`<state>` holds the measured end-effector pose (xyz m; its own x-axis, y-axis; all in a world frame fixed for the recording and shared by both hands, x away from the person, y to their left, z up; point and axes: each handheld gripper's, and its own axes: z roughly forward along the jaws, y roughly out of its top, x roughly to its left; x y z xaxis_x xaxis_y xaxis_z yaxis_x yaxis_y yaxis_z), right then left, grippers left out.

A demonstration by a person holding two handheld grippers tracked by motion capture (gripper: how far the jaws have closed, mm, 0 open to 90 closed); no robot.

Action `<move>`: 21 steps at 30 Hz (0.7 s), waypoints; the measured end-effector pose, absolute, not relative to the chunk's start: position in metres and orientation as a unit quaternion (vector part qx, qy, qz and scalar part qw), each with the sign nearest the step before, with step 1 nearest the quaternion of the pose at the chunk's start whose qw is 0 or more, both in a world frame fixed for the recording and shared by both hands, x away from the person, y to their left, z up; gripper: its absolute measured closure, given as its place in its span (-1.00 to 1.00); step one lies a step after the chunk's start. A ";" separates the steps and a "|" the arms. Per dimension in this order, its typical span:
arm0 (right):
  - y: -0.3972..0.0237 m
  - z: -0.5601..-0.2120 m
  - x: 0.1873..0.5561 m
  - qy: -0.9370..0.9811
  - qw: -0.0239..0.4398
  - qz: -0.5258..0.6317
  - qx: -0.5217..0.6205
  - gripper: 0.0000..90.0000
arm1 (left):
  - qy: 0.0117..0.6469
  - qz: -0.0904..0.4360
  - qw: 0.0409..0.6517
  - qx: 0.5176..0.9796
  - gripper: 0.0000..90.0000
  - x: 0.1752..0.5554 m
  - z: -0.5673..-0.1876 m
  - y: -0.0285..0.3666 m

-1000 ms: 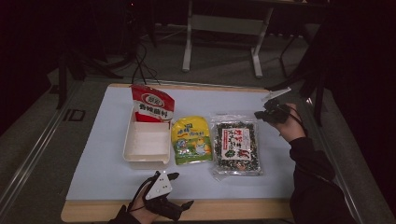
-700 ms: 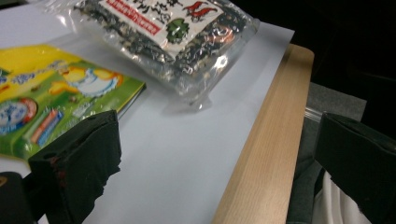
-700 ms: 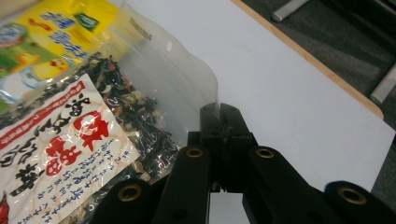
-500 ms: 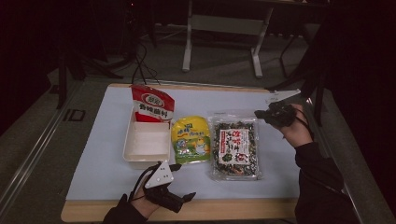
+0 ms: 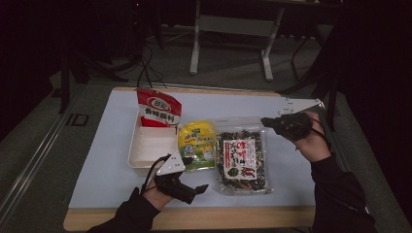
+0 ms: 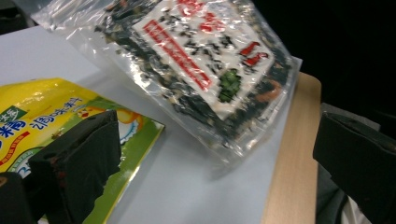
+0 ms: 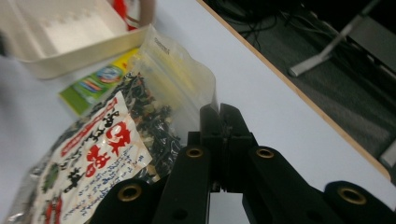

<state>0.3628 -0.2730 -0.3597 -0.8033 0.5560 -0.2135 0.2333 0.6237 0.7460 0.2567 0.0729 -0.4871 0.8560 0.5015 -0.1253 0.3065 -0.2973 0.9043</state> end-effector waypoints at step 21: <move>-0.251 -0.321 0.304 0.867 0.210 0.431 0.133 1.00 | 0.285 0.060 0.536 0.792 -0.78 0.279 -0.510 0.045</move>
